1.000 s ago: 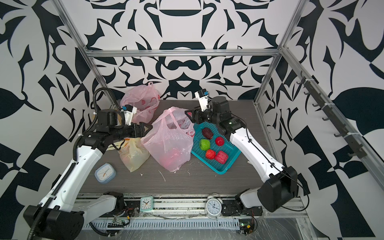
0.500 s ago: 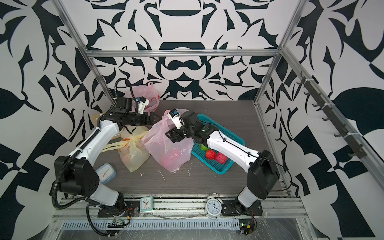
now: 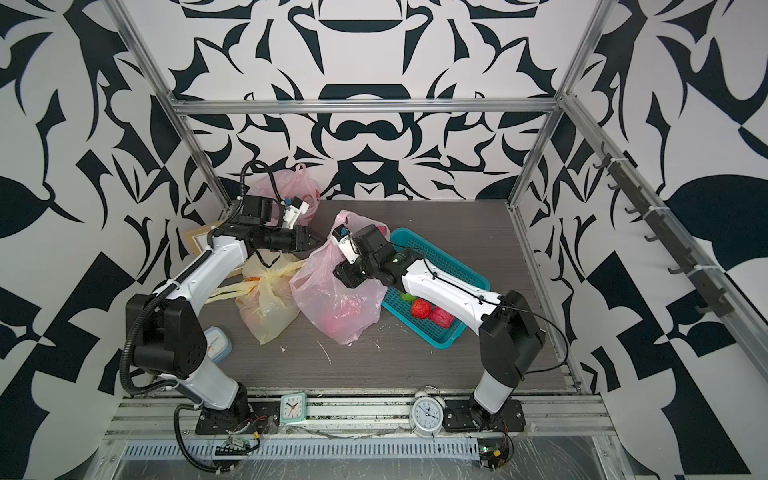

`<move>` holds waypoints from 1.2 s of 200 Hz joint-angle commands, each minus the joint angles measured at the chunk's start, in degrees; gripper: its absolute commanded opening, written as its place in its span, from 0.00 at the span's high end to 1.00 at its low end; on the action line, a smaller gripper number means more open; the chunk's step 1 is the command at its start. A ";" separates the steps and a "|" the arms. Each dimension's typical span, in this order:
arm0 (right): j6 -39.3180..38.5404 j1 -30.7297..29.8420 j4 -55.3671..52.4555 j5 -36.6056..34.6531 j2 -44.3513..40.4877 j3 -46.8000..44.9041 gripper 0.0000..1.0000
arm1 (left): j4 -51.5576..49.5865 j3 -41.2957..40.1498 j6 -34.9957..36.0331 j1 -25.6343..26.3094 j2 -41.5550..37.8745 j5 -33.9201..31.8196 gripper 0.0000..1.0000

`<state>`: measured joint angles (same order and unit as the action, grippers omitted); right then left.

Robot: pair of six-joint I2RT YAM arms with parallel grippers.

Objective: Untie the knot of a plastic bag & take out the apple
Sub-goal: Untie the plastic bag at the center of the board.

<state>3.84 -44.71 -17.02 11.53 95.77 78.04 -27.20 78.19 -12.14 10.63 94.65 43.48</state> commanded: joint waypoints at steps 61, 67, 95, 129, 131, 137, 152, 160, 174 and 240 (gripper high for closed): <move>-0.22 -1.58 0.37 -0.07 -4.94 -1.48 0.88 | -2.01 -2.64 2.07 0.82 -1.45 3.28 0.28; -0.40 -1.74 0.41 -0.10 -5.13 -1.57 0.88 | -2.02 -2.86 2.06 0.88 -1.32 3.78 0.28; -0.69 -2.03 0.40 -0.19 -4.41 -1.25 0.89 | -2.03 -3.14 2.21 2.43 -1.14 5.91 0.38; -0.89 -2.13 0.34 0.05 -3.00 -0.74 0.90 | -1.89 -2.79 1.91 3.93 -0.50 9.19 0.90; -0.92 -2.13 0.37 0.00 -2.97 -0.77 0.90 | -1.89 -2.78 1.91 3.97 -0.52 9.17 0.96; -0.94 -2.09 0.19 0.21 -2.78 -0.70 0.90 | -1.83 -2.86 1.96 4.04 -0.55 8.77 1.00; -1.15 -2.14 -0.76 1.97 -2.72 -0.52 0.92 | -1.38 -3.39 2.15 4.07 -1.35 6.31 1.00; -1.20 -2.38 -1.24 3.17 -2.99 -0.69 0.92 | -0.88 -3.80 1.89 4.04 -1.99 4.23 1.00; -1.18 -3.44 -2.32 4.28 -4.07 -1.72 0.92 | 0.09 -4.27 1.56 3.96 -3.22 -0.11 1.00; 4.21 -9.67 -2.52 8.57 -10.88 -14.23 0.92 | 3.84 -4.89 1.97 3.87 -8.06 -18.30 1.00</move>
<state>4.51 -53.45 -19.73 16.49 87.59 66.94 -25.36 73.89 -10.87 14.74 89.38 33.52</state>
